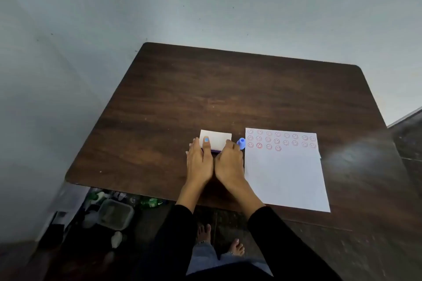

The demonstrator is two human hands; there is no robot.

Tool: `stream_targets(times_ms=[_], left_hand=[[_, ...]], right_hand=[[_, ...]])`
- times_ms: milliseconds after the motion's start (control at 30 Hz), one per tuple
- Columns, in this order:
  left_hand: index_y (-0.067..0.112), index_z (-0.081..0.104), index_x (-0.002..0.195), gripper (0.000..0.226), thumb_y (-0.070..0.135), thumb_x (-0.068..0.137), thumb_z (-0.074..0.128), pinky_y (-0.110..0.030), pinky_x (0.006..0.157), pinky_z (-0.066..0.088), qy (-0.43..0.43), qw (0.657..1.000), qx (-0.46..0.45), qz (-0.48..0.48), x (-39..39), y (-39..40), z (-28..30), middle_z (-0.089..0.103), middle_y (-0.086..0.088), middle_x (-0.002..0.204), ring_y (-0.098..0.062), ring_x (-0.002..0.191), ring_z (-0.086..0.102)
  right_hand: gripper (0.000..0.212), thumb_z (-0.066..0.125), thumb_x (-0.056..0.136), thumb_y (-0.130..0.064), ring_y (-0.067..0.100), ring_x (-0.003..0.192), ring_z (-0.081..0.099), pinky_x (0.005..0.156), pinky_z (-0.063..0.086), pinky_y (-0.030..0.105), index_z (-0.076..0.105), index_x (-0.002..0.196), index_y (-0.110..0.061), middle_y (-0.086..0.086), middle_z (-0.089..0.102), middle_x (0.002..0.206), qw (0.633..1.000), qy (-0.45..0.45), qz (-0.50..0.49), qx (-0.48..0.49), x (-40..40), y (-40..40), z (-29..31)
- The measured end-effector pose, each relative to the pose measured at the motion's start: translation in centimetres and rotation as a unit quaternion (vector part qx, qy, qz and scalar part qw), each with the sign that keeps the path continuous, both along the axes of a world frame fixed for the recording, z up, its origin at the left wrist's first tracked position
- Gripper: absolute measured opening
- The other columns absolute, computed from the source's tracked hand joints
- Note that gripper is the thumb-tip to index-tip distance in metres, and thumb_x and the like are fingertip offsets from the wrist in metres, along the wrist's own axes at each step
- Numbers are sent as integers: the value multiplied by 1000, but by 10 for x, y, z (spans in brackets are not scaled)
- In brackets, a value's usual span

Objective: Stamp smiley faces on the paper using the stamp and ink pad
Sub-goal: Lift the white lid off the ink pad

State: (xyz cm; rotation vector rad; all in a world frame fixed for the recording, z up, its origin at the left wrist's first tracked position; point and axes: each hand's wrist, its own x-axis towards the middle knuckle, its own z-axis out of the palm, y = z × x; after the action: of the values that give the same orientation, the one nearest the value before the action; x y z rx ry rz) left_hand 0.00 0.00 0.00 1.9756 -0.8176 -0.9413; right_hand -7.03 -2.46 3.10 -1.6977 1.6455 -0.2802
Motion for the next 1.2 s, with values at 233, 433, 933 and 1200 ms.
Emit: stream_targets(times_ms=[233,433,933,1200], left_hand=[[9,25,146,60,46,99,17,-37,120,-3,3,1000,5,-1,3,-2,-3,28,-10,155,-20,147,9],[13,33,142,55,44,100,18,-39,120,-2,13,1000,-14,18,3,-4,5,38,-11,149,-24,145,17],[2,36,137,61,46,98,21,-42,120,1,-97,981,17,166,68,41,7,46,-16,142,-29,140,29],[-4,18,145,70,46,97,30,-41,119,-1,-186,971,78,126,73,50,4,32,-22,150,-30,145,17]], right_hand=[[48,47,90,-15,32,125,41,100,41,43,34,134,-2,17,43,138,1000,9,-5,11,2,-5,-3],[45,46,89,-14,34,125,41,97,42,43,35,131,0,19,43,135,1000,7,-11,9,4,-6,2],[59,41,87,-5,31,146,6,119,10,41,20,143,-2,17,25,152,972,17,235,-17,64,12,-2],[58,39,87,-5,29,146,4,120,5,40,22,142,-2,15,26,153,968,21,249,-12,74,12,-13]])
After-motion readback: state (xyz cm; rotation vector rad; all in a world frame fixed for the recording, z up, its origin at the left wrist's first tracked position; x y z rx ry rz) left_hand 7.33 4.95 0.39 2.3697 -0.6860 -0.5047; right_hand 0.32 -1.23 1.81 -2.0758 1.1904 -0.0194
